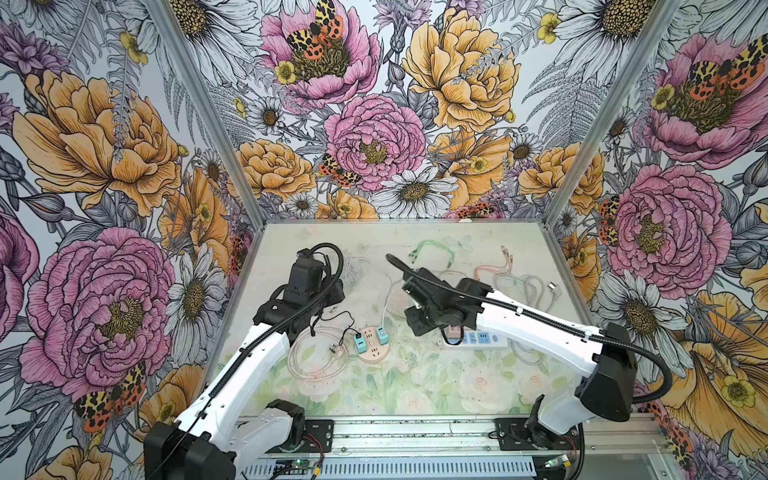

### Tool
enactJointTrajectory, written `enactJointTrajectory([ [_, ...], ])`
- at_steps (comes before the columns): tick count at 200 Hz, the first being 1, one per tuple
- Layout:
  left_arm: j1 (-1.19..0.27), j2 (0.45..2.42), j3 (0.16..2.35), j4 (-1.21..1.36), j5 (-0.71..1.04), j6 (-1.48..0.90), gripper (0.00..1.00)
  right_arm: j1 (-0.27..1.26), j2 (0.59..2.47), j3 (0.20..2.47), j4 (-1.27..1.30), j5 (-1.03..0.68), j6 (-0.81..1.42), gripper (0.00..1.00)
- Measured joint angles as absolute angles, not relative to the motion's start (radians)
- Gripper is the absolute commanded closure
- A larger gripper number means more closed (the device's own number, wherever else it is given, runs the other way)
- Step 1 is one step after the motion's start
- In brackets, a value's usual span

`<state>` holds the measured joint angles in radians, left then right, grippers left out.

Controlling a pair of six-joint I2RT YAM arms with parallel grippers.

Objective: Insert the plug

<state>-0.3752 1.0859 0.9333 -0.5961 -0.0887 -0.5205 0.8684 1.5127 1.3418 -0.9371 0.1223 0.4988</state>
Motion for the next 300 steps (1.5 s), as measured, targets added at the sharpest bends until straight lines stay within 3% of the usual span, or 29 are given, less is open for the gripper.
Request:
enactJointTrajectory([
  [58,-0.656,1.294,1.134,-0.617,-0.173,-0.514,0.47,0.497,1.286,1.157,-0.904,0.161,0.499,0.46],
  [116,-0.788,1.539,1.299,-0.614,-0.176,-0.526,0.48,0.216,1.22,1.03,-0.839,0.052,0.507,0.46],
  [186,-0.943,1.886,1.478,-0.62,-0.216,-0.6,0.4,0.123,1.22,0.999,-0.789,-0.042,0.514,0.41],
  [206,-0.96,1.954,1.514,-0.621,-0.224,-0.625,0.32,0.119,1.22,0.988,-0.77,-0.068,0.513,0.4],
  [300,-0.994,2.141,1.635,-0.625,-0.228,-0.683,0.32,0.096,1.219,0.971,-0.764,-0.118,0.498,0.39],
])
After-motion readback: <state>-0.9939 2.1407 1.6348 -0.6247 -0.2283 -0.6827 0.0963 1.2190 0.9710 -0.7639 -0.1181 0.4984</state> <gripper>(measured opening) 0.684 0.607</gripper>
